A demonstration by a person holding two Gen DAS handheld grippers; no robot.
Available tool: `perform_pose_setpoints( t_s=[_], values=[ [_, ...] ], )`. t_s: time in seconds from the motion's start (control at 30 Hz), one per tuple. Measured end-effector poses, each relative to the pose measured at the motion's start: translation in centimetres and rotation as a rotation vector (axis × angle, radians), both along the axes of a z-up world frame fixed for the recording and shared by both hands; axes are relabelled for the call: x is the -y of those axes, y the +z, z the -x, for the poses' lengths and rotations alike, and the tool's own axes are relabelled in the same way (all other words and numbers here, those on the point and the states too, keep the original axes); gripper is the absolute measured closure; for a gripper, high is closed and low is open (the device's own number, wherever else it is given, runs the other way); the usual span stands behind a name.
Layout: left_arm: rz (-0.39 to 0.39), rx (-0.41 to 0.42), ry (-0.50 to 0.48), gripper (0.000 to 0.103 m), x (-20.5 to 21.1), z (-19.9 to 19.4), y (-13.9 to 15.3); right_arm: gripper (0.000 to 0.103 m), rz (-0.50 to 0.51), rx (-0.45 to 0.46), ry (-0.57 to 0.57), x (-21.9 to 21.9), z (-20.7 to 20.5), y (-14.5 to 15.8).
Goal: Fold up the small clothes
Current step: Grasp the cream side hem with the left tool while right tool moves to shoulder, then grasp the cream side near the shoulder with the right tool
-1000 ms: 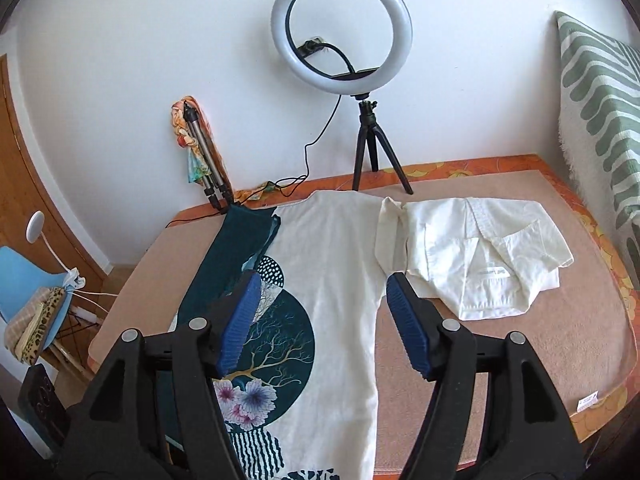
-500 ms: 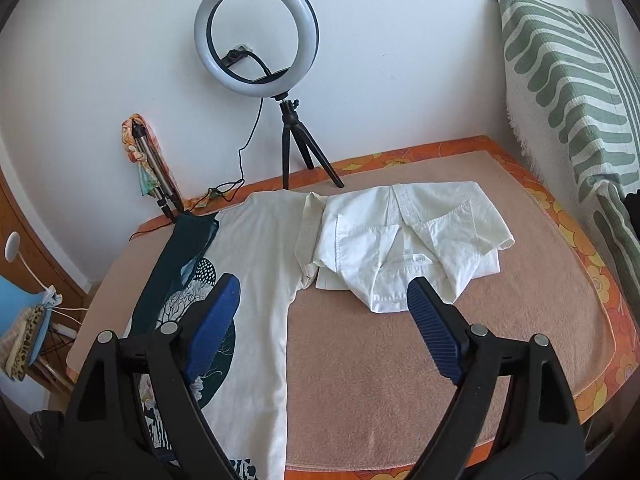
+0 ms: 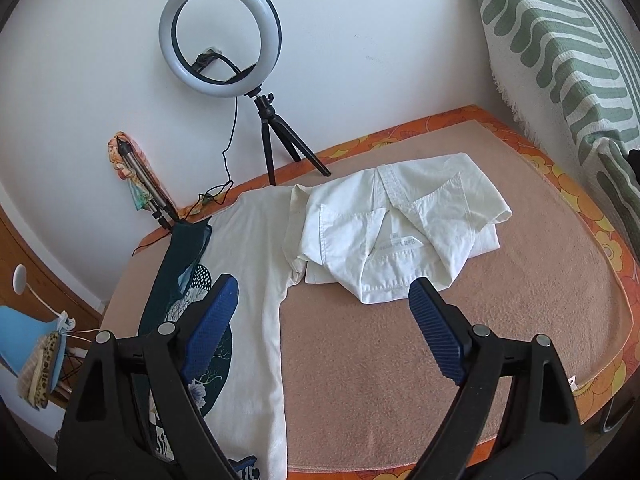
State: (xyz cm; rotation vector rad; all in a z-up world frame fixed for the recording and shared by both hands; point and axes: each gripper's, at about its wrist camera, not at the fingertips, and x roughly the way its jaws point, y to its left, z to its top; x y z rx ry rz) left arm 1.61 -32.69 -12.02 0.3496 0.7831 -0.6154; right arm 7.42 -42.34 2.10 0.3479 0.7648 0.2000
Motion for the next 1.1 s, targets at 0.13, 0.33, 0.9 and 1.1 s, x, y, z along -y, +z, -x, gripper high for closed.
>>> perform_pose_setpoints(
  t_s=[0.13, 0.33, 0.9, 1.1],
  values=[
    [0.065, -0.031, -0.017, 0.087, -0.7, -0.7, 0.1, 0.013, -0.037, -0.005, -0.003, 0.4, -0.7, 0.1],
    [0.229, -0.093, 0.040, 0.098, -3.2, -2.3, 1.1, 0.013, -0.068, -0.016, 0.020, -0.4, -2.3, 0.0],
    [0.450, -0.196, 0.129, 0.099, -7.7, -3.8, 2.1, 0.034, 0.048, -0.129, 0.210, -9.2, -18.6, -3.0],
    [0.472, -0.206, 0.115, 0.099, -7.8, -4.4, 1.9, 0.046, 0.130, -0.212, 0.204, -12.7, -25.4, -6.2]
  ],
)
